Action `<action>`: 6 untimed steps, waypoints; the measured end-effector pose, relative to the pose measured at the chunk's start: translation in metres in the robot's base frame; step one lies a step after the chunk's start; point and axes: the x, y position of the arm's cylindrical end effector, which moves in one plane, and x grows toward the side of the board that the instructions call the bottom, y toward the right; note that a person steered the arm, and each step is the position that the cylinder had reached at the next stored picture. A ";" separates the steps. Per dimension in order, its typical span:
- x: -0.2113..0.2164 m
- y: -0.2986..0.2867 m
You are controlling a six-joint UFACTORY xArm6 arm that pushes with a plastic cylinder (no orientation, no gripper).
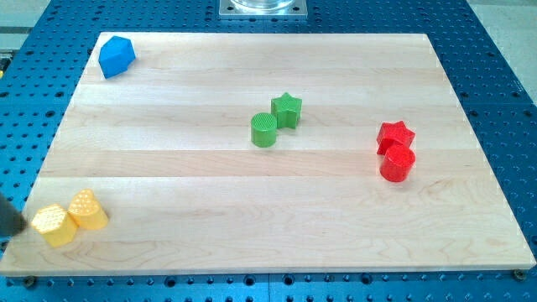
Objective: Place the yellow blocks diagonally left to the green blocks
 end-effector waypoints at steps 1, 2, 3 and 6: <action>0.000 0.000; -0.002 0.015; -0.002 0.023; 0.029 0.036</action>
